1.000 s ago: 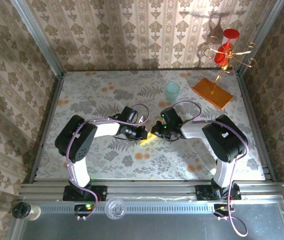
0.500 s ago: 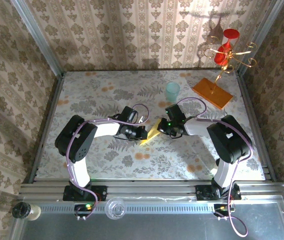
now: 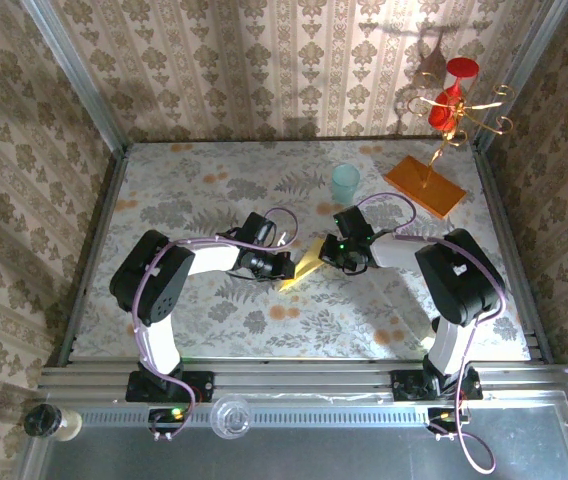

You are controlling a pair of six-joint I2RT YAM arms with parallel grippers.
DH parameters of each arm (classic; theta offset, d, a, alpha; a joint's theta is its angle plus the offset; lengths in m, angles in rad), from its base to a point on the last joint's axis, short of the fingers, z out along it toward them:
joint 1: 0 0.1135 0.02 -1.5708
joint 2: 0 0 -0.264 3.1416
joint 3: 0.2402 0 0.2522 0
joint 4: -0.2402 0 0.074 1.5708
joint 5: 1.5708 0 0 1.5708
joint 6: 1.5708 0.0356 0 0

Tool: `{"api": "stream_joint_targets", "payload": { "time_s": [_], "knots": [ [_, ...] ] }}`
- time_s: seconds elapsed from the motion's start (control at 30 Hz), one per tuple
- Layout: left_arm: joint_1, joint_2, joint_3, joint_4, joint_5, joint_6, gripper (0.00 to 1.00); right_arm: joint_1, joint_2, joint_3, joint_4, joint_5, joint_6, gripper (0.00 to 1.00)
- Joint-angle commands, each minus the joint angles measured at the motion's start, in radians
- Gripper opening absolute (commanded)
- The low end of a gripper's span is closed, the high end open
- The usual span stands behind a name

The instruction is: Fold a paper plane with a square sheet of paper (pick it up from the middle)

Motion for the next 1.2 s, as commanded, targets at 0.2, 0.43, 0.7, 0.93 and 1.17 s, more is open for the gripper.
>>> {"api": "stream_joint_targets", "payload": {
  "time_s": [0.2,0.43,0.7,0.93,1.17],
  "knots": [
    [-0.008,-0.043,0.061,-0.028,0.019,-0.003,0.07,-0.017,0.053,-0.022,-0.024,-0.038,0.002,0.05],
    [-0.03,0.058,0.165,-0.032,0.013,-0.014,0.09,-0.023,0.056,-0.027,-0.003,-0.066,0.001,0.05],
    [-0.038,0.139,0.215,-0.072,-0.04,-0.018,0.06,-0.035,0.067,-0.026,0.032,-0.125,0.003,0.05],
    [-0.038,0.15,0.193,-0.122,-0.09,-0.004,0.02,-0.054,0.051,-0.018,0.077,-0.19,0.011,0.06],
    [-0.039,0.154,0.182,-0.12,-0.096,-0.005,0.0,-0.048,-0.039,-0.01,0.086,-0.207,0.037,0.09]
  ]
}}
